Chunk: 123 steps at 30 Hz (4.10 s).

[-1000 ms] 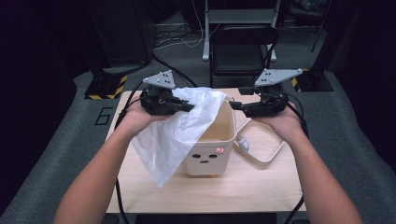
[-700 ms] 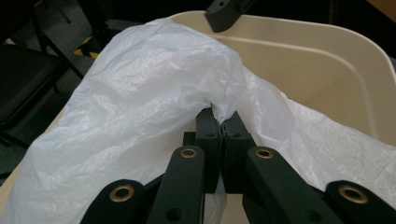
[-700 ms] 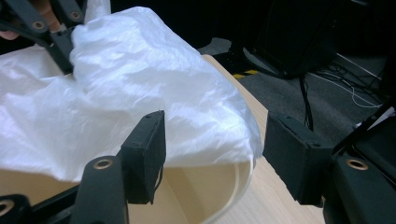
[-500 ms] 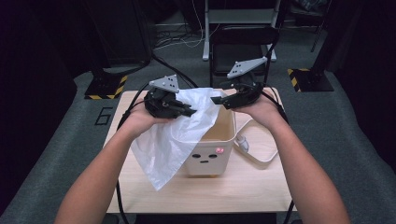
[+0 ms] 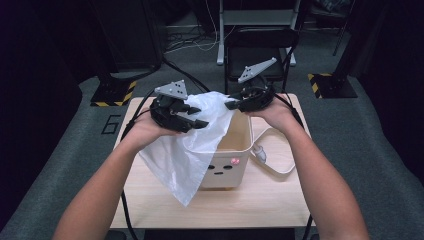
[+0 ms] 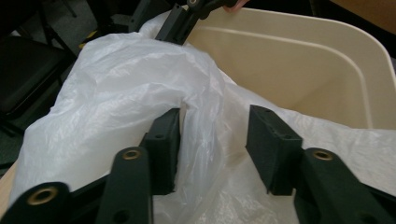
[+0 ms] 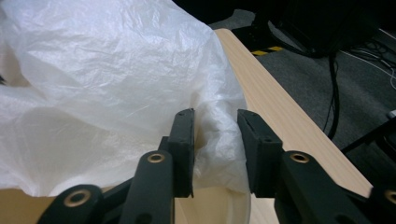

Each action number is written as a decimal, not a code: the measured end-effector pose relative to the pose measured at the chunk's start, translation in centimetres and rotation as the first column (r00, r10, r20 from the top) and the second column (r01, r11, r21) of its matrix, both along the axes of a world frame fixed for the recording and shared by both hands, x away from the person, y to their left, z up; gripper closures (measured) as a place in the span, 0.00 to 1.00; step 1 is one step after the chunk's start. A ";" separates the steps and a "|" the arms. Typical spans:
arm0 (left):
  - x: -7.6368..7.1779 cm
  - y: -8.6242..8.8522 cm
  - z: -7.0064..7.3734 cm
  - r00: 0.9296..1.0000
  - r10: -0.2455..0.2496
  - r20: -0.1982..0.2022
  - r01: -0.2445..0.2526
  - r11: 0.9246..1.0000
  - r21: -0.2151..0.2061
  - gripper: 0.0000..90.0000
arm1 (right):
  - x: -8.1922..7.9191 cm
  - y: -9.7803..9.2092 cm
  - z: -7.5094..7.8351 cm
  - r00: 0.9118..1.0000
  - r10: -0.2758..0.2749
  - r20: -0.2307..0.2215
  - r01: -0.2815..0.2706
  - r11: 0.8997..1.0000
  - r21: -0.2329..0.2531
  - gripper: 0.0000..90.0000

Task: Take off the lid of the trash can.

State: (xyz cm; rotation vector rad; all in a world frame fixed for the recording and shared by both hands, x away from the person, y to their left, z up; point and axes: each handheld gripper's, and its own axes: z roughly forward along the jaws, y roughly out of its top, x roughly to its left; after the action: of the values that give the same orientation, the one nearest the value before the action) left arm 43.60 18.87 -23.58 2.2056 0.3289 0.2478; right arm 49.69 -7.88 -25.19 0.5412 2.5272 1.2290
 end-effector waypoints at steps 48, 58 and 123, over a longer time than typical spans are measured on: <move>-0.5 2.6 2.2 0.985 0.159 0.074 -0.158 0.987 -0.018 0.94 | -1.7 -0.2 2.2 0.991 -0.006 0.134 0.000 0.999 0.045 0.97; -0.5 0.3 2.9 0.991 0.099 0.089 -0.097 0.995 -0.030 0.95 | -4.3 -3.5 4.5 0.980 -0.019 0.200 0.002 0.996 0.087 0.99; -0.8 0.0 3.1 0.991 0.110 0.076 -0.115 0.991 0.062 0.42 | -8.7 -3.6 0.7 0.984 0.100 0.149 -0.117 0.987 0.111 0.98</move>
State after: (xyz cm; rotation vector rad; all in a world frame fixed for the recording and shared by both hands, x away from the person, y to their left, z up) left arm 42.83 18.88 -20.51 2.2397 0.4108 0.4045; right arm 40.98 -11.52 -24.52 0.3315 2.4029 1.4117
